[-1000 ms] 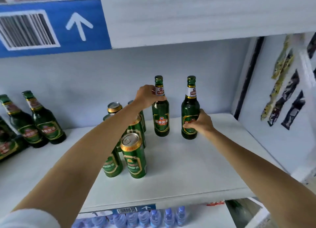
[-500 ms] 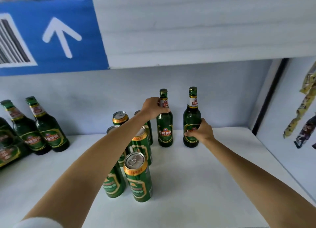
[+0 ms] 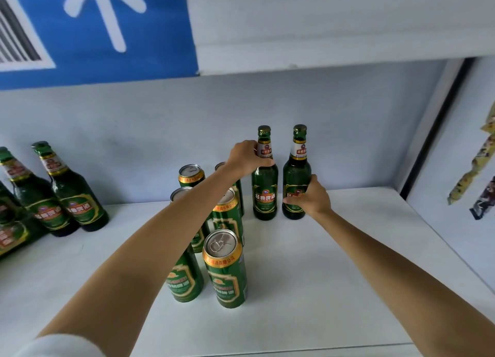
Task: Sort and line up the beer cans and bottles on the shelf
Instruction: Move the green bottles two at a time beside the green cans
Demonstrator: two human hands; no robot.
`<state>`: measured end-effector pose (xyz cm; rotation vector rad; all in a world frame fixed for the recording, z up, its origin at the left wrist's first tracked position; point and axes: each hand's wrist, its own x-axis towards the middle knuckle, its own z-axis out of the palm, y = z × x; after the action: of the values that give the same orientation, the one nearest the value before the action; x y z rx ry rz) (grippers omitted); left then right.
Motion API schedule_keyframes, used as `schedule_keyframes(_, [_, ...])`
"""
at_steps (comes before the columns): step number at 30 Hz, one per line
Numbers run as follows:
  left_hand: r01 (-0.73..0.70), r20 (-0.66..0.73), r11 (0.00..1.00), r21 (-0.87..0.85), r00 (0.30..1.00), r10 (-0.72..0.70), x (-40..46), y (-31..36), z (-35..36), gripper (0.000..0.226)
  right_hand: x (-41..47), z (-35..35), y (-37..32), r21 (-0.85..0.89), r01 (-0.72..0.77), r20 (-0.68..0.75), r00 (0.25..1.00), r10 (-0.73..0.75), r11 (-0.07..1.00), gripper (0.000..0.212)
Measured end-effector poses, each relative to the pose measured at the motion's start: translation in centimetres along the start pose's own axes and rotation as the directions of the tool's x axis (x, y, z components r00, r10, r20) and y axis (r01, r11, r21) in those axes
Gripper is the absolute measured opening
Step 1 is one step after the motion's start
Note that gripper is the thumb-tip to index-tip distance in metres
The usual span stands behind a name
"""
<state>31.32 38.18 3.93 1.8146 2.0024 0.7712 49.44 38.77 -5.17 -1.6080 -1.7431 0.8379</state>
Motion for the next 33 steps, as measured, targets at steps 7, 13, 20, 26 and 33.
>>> schedule_keyframes(7, [0.016,0.125,1.000,-0.002,0.992,-0.016,-0.1,0.6,-1.5,0.063,1.0,-1.9,-0.9,-0.033,-0.096,0.140,0.985,0.100,0.995,0.111])
schedule_keyframes(13, [-0.105,-0.014,0.938,0.331,0.993,0.116,-3.7,1.0,-6.6,0.065,-1.9,-6.6,-2.6,-0.442,0.021,0.138,0.989,0.045,0.897,0.090])
schedule_keyframes(20, [-0.104,-0.054,0.835,0.540,0.986,0.158,-11.9,0.0,-9.9,0.051,-8.4,-9.7,-6.8,-0.546,0.220,0.270,0.960,-0.078,0.809,0.055])
schedule_keyframes(26, [-0.005,-0.107,0.829,0.559,0.991,0.077,-20.1,-1.8,-13.2,0.050,-15.1,-8.1,-11.8,-0.521,0.400,0.301,0.913,-0.276,0.754,0.041])
schedule_keyframes(33, [0.139,-0.167,0.822,0.552,0.984,-0.054,-29.2,-7.0,-17.7,0.045,-22.1,-3.5,-18.1,-0.428,0.536,0.369,0.839,-0.400,0.728,0.050])
